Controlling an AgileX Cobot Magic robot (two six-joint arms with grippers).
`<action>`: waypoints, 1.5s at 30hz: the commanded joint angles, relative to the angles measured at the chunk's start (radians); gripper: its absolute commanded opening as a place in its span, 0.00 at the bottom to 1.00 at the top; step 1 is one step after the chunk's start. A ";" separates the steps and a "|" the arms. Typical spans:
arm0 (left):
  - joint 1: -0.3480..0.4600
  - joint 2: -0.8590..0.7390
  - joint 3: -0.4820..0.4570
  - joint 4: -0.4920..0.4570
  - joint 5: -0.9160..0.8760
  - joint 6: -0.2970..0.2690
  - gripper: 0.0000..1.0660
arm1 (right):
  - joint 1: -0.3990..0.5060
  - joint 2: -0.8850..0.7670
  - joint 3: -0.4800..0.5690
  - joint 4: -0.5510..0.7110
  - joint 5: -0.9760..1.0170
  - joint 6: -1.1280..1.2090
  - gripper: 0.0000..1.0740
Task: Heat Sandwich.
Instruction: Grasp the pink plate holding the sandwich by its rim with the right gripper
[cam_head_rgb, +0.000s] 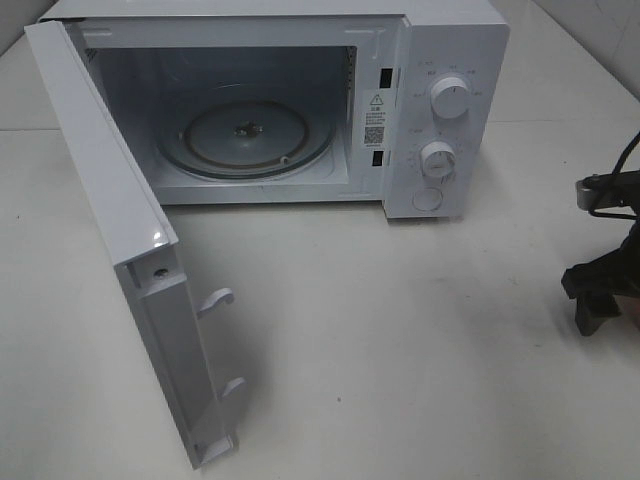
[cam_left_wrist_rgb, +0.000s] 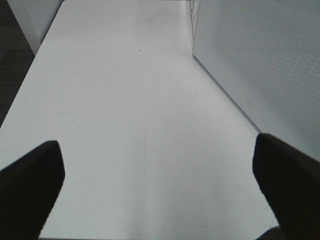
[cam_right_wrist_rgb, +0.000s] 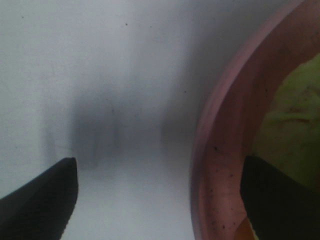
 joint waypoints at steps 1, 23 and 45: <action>0.002 -0.017 0.001 0.001 -0.015 -0.001 0.92 | -0.005 0.024 -0.007 -0.004 -0.006 0.008 0.77; 0.002 -0.017 0.001 0.001 -0.015 -0.001 0.92 | -0.005 0.030 -0.007 -0.035 -0.020 0.016 0.00; 0.002 -0.017 0.001 0.001 -0.015 -0.001 0.92 | -0.005 0.030 -0.007 -0.035 -0.019 0.016 0.00</action>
